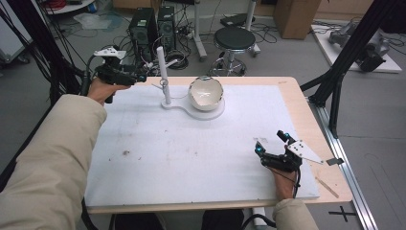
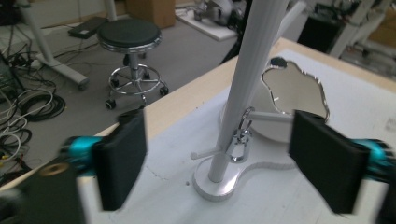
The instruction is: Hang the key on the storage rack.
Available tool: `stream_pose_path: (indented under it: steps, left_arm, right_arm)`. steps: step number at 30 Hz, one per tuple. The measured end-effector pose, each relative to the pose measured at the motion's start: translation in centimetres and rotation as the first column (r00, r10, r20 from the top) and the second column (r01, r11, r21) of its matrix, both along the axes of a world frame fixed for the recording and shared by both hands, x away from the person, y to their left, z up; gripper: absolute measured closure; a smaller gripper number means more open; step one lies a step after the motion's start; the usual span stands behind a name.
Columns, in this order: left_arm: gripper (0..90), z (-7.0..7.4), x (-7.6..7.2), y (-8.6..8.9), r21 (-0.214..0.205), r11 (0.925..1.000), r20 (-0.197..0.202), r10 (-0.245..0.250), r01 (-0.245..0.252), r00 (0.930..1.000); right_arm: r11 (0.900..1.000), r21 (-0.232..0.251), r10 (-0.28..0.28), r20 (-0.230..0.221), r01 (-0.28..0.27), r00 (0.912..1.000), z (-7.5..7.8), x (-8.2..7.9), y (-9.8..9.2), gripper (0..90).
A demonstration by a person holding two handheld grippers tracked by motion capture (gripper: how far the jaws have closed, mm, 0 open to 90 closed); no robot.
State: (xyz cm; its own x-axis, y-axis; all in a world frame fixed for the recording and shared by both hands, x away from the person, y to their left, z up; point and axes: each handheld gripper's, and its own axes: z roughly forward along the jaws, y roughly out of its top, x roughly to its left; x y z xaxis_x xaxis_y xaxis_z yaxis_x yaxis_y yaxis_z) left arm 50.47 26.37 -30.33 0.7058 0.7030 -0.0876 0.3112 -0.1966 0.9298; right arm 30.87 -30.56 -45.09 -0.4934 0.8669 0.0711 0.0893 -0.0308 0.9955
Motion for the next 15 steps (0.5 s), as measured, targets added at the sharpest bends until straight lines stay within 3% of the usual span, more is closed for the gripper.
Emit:
stream_pose_path:
  steps: [4,6,7,8,9,12,15]
  left_arm:
    - [1.7,1.1,-2.5,1.3,-0.017,0.9998,0.073,0.011,-0.01,0.9973]
    - [1.7,1.6,-3.8,1.7,-0.003,0.9996,0.112,0.029,-0.029,0.9933]
    - [1.7,2.0,-5.0,2.1,0.004,0.998,0.154,0.062,-0.064,0.9861]
    - [1.7,2.1,-5.9,2.4,-0.02,0.9973,0.178,0.073,-0.07,0.9813]
    - [1.7,2.1,-6.8,2.7,-0.043,0.9975,0.19,0.063,-0.056,0.9797]
    - [1.7,1.8,-9.8,3.0,-0.024,0.999,0.235,0.042,-0.037,0.971]
    - [1.7,0.9,-13.0,3.2,-0.017,0.9992,0.289,0.039,-0.036,0.9565]
  right_arm:
    - [1.0,-0.006,0.001,0.003,-0.001,1.0,0.0,0.1,0.0,0.4]
    - [1.0,-0.005,-0.001,0.002,0.001,1.0,0.0,0.1,0.1,0.4]
    - [1.0,-0.006,-0.002,0.003,0.002,1.0,0.0,0.1,0.0,0.4]
    - [1.0,-0.006,-0.002,0.003,0.002,1.0,0.0,0.1,0.1,0.4]
    - [1.0,-0.005,-0.002,-0.004,0.002,1.0,0.0,0.0,0.1,0.4]
    - [0.9999,-0.016,0.001,0.0,-0.001,1.0,0.0,0.1,0.1,0.4]
    - [0.9998,-0.02,0.004,-0.002,-0.004,1.0,0.0,0.1,0.2,0.5]
